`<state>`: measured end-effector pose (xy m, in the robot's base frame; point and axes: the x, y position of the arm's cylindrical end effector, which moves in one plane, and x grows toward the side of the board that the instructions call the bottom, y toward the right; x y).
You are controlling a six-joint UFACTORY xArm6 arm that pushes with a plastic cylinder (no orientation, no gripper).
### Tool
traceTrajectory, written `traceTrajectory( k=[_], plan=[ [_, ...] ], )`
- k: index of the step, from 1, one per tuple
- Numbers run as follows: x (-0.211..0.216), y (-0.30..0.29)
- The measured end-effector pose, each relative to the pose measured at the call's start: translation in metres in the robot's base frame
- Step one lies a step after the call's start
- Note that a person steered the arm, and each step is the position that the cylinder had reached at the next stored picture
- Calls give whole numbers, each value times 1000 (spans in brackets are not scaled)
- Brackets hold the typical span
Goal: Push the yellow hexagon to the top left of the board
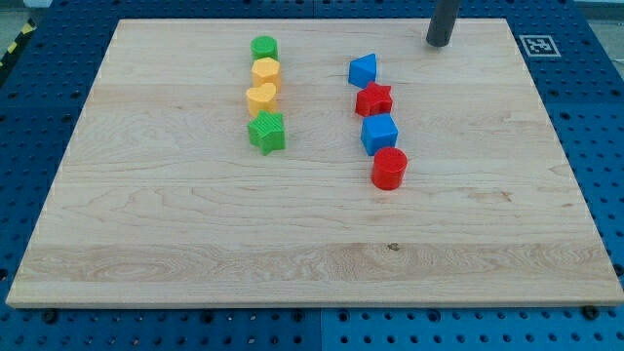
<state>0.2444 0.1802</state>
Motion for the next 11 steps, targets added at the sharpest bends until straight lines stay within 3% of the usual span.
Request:
traceTrajectory(
  k=[2, 3, 6, 8, 10, 11],
  plan=[
    [5, 0],
    [5, -29],
    [10, -207],
    [21, -208],
    [86, -196],
    [86, -197]
  ],
)
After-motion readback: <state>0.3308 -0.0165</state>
